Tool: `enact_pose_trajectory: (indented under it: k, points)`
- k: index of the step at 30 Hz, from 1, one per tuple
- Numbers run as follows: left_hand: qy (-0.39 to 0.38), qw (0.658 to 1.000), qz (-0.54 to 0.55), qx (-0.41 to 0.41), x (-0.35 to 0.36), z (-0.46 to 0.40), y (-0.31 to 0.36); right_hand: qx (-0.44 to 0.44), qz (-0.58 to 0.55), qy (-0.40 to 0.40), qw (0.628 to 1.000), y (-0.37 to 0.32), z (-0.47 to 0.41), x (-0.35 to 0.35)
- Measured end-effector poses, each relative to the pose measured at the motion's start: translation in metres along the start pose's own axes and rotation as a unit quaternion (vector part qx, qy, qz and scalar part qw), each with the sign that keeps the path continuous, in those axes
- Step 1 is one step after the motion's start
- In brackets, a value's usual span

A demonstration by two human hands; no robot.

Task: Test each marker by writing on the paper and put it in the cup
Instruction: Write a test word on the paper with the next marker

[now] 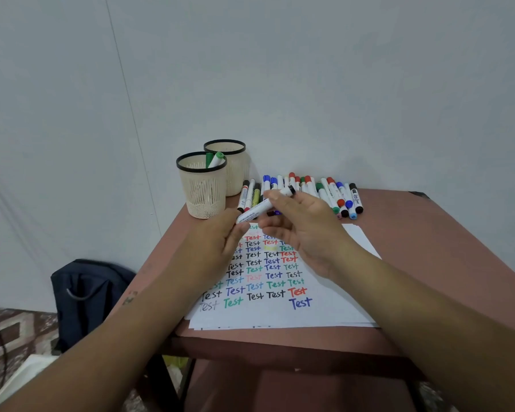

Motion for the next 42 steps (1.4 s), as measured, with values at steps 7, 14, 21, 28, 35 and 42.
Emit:
enact_pose_trajectory:
  k: [7,14,21,28,35,42]
  points:
    - [0.021,0.999,0.012,0.022,-0.001,0.004,-0.002,0.01,0.081,0.007,0.997,0.006,-0.004,0.004]
    - [0.002,1.0,0.009,-0.002,-0.008,0.005,0.001,-0.025,0.137,0.032,0.99,0.01,0.0,0.0]
    - [-0.024,0.997,-0.031,-0.06,-0.008,0.005,-0.002,-0.011,0.025,0.104,0.994,-0.008,-0.016,-0.032]
    - [-0.123,0.982,-0.112,-0.086,0.001,-0.002,0.006,-0.022,0.082,0.148,0.985,-0.007,-0.015,-0.084]
    - [-0.145,0.975,-0.127,-0.108,0.012,-0.007,-0.006,0.025,0.187,0.114,0.975,0.013,-0.018,-0.087]
    - [-0.144,0.974,-0.123,-0.122,0.017,-0.009,-0.013,0.024,0.246,0.115,0.962,0.016,-0.02,-0.09]
Point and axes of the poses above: each hand's wrist, its own z-axis away from the middle knuckle, its own x-axis out of the palm, y = z × x, the point moved 4 cm from there along -z, towards the middle knuckle, and after that the axes turned 7 degrees about -y, right-handed, at the moved point
